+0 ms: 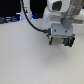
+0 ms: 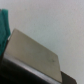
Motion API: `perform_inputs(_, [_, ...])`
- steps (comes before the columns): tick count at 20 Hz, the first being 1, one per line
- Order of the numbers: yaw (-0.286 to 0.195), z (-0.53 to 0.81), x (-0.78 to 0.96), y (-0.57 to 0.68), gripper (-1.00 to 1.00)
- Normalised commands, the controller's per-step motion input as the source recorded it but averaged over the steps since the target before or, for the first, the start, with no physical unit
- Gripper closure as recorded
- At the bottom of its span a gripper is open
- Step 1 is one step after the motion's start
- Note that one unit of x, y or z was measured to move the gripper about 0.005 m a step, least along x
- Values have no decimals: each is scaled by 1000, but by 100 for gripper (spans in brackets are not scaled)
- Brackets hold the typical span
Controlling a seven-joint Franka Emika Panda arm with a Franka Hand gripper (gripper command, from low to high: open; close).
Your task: Open the kcup holder, insert the kcup into the holder, and close the kcup holder
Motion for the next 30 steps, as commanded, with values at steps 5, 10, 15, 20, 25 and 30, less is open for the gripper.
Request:
perform_inputs(5, [130,35,-250,505,-100])
perform_inputs(10, [111,70,-378,550,-100])
perform_inputs(15, [96,128,-517,512,-100])
perform_inputs(20, [63,21,-752,509,-100])
perform_inputs(25, [29,14,-833,574,-100])
perform_inputs(30, [54,3,-793,494,-100])
